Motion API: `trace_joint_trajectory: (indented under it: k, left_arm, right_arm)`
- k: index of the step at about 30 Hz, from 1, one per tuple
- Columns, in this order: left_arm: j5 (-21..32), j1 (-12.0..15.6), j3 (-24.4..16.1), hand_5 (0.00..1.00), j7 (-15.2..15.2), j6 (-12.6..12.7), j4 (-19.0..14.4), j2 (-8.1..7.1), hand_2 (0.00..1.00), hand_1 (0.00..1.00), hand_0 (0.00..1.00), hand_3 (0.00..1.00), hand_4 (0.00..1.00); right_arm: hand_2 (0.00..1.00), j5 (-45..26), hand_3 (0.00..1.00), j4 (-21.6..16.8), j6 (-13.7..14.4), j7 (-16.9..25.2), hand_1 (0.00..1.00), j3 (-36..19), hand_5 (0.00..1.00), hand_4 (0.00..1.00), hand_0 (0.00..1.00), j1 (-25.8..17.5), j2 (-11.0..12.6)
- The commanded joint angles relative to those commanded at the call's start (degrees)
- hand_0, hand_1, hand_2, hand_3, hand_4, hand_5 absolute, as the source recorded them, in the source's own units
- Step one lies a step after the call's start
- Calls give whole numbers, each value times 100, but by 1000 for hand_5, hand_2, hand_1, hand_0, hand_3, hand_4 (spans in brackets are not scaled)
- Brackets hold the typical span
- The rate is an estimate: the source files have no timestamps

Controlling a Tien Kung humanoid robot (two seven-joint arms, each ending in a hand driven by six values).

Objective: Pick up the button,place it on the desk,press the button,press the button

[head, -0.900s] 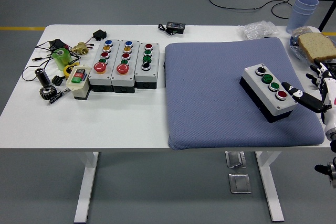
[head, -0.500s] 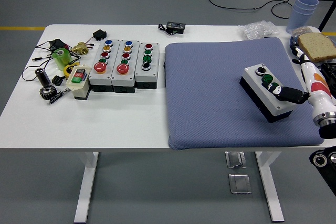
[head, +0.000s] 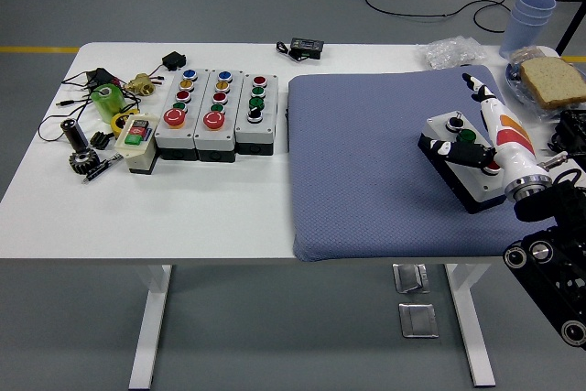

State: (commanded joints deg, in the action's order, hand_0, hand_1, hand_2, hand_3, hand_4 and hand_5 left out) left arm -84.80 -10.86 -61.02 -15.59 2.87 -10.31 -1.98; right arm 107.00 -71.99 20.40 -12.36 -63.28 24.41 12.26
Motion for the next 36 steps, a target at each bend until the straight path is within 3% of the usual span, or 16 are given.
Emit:
trace_joint_trajectory:
  k: [5,11,25,36]
  left_arm:
    - [17,-4,-5,927,0,4,0,-3,662,659,666,596,353]
    - [14,-1,1,927,-5,0,0,1,662,659,666,598,353]
    - [17,70,23,928,-19,-7,0,12,662,659,666,595,351]
    - [-9,144,42,928,-25,-17,0,28,662,659,666,595,351]
  right_arm:
    - [962,218,963,340,-156,-131,903,42,304,998,958,170,-51]
    - [966,73,966,515,-658,-300,918,96,279,998,966,318,-97]
    - [970,-82,968,950,-754,-288,922,285,250,998,976,566,-59]
    - [971,-10,966,1037,-949,-715,920,267,239,998,971,681,-15]
